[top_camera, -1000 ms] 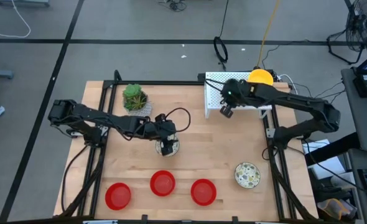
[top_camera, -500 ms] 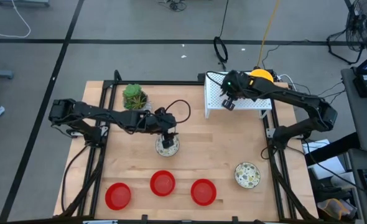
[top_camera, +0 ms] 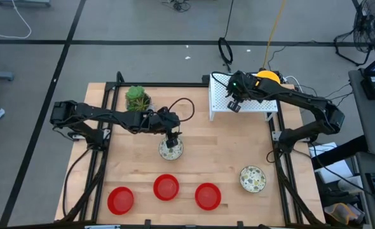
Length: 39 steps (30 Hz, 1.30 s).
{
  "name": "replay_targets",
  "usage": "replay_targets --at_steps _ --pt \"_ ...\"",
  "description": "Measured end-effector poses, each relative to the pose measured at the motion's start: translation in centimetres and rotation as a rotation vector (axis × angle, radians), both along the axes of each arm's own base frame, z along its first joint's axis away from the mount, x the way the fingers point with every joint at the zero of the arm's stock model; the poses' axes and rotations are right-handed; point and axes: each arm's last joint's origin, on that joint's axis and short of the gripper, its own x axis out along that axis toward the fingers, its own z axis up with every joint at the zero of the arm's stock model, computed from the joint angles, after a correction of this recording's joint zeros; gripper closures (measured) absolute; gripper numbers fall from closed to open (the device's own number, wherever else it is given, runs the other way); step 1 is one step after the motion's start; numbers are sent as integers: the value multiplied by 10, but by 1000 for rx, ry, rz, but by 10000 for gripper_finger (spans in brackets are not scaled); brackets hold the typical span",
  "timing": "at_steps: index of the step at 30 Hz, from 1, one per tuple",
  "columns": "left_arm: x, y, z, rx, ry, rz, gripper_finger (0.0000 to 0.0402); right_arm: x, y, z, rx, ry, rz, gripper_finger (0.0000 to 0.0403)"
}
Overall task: Pick & Place Mini bowls
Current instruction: Put the white patterned bowl on the shelf
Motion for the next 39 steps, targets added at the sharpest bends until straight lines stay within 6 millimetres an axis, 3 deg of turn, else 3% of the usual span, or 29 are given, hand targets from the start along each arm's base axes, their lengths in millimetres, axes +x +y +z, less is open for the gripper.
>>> replay_targets --at_steps 12,22,39 --pt "0 0 0 -2 0 -1 146 28 20 8 -38 -175 151 381" --pt "0 0 0 1 1 -4 146 38 18 11 -99 -242 149 362" --pt "0 0 0 34 16 -37 146 44 15 19 -170 -309 188 270"
